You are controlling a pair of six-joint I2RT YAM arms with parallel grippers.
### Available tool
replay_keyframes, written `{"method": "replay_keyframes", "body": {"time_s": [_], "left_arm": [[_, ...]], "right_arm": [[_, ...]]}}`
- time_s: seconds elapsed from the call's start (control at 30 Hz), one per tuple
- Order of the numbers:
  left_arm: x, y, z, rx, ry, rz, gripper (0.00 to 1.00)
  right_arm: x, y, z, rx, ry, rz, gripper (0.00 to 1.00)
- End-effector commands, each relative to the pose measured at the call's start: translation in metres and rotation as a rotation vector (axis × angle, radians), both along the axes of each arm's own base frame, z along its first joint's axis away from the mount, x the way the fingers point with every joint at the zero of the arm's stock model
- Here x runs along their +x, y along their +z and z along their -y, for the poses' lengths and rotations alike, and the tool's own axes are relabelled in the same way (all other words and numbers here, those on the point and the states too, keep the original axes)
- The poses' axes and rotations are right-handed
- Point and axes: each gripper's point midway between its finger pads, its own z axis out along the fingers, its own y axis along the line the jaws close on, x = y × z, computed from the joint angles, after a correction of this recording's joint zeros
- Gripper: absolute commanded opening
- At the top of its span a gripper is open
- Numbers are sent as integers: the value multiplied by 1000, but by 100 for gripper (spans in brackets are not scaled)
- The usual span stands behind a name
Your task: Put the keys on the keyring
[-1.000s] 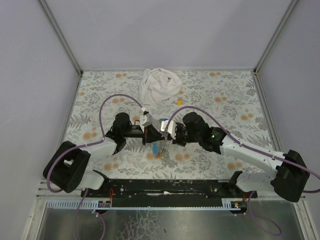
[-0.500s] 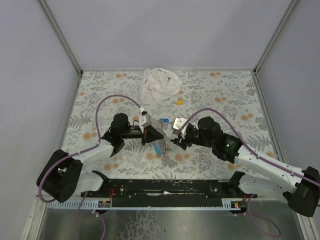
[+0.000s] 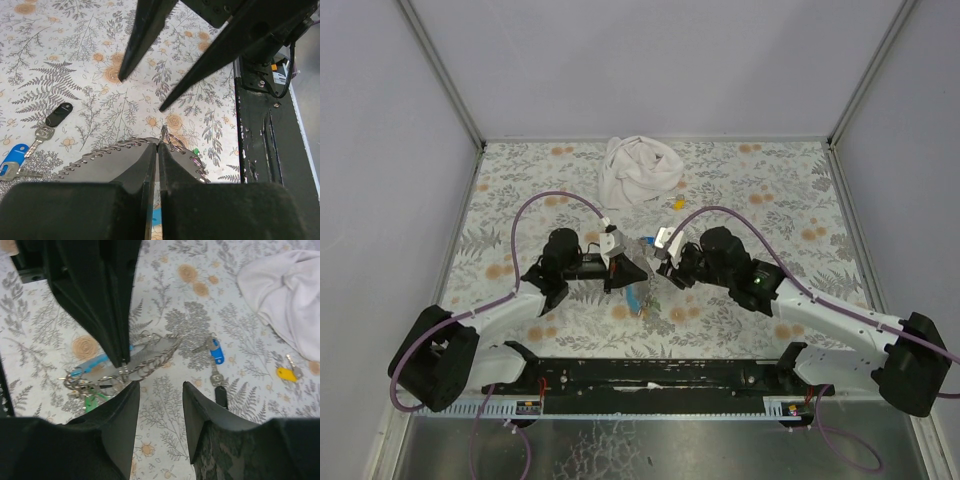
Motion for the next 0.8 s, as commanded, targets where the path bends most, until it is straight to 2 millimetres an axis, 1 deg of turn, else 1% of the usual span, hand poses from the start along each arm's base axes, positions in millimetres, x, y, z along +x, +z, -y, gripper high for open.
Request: {"method": "replay_keyframes", "body": {"time_s": [0.0, 0.07, 0.13, 0.23, 0.33, 0.5, 0.63, 0.77], "left_arm": [[4, 18, 4, -26, -2, 73, 0], [5, 18, 4, -25, 3, 73, 0], [6, 18, 4, -27, 6, 72, 0], [6, 19, 4, -31, 11, 71, 0], [6, 20, 4, -37, 19, 72, 0], [8, 20, 4, -39, 27, 71, 0], [8, 21, 4, -43, 26, 71, 0], [8, 21, 4, -43, 31, 69, 0]], "right_arm": [[24, 25, 8, 67, -104, 101, 46], [23, 18, 7, 48, -92, 88, 46], [21, 8, 5, 28, -77, 63, 46], [17, -1, 2, 20, -54, 36, 47], [12, -6, 0, 17, -31, 12, 48], [4, -17, 4, 3, -18, -18, 51], [-1, -18, 1, 19, 4, -41, 53], [-8, -14, -5, 46, 44, -58, 54]]}}
